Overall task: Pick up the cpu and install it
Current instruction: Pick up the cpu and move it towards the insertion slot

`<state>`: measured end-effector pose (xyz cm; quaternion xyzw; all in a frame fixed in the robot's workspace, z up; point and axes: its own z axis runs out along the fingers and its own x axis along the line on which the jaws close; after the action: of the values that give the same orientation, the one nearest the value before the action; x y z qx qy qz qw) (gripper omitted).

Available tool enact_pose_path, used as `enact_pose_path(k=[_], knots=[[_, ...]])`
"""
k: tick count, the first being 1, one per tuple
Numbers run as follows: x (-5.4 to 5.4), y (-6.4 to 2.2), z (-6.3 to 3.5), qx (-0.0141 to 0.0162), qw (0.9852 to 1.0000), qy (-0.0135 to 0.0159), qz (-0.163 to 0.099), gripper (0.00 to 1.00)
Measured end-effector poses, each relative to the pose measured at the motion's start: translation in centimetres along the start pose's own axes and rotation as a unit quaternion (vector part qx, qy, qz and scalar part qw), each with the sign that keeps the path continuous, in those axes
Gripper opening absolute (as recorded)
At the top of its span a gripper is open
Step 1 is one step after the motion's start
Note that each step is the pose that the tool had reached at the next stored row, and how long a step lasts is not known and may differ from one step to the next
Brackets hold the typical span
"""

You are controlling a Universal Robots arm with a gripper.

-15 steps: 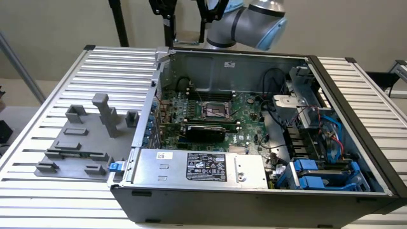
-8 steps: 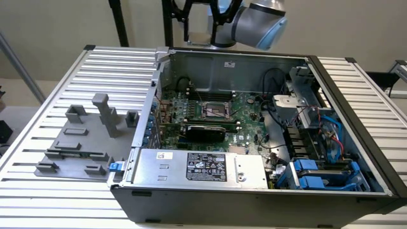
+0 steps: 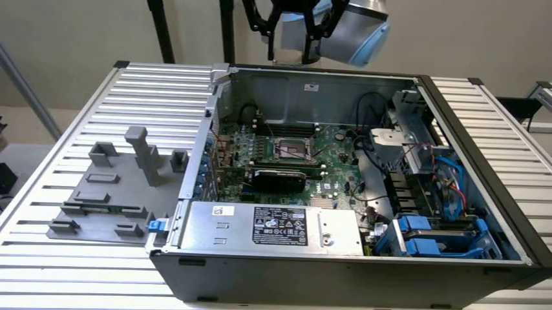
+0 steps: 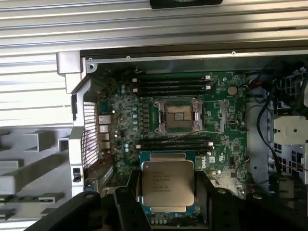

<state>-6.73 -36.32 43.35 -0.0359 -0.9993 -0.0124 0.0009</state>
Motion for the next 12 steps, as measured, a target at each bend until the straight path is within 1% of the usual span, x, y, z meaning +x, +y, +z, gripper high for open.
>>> enact_pose_path(k=[3, 6, 8, 12], knots=[[-1.3, 0.38, 0.55, 0.0004, 1.0, 0.0, 0.0, 0.55], [-2.3, 0.63, 1.1, 0.0017, 1.0, -0.0001, -0.001, 0.55], [-2.6, 0.77, 1.47, 0.0022, 1.0, -0.0001, -0.003, 0.55], [-2.7, 1.15, 2.19, 0.0022, 0.9999, 0.0001, -0.011, 0.55]])
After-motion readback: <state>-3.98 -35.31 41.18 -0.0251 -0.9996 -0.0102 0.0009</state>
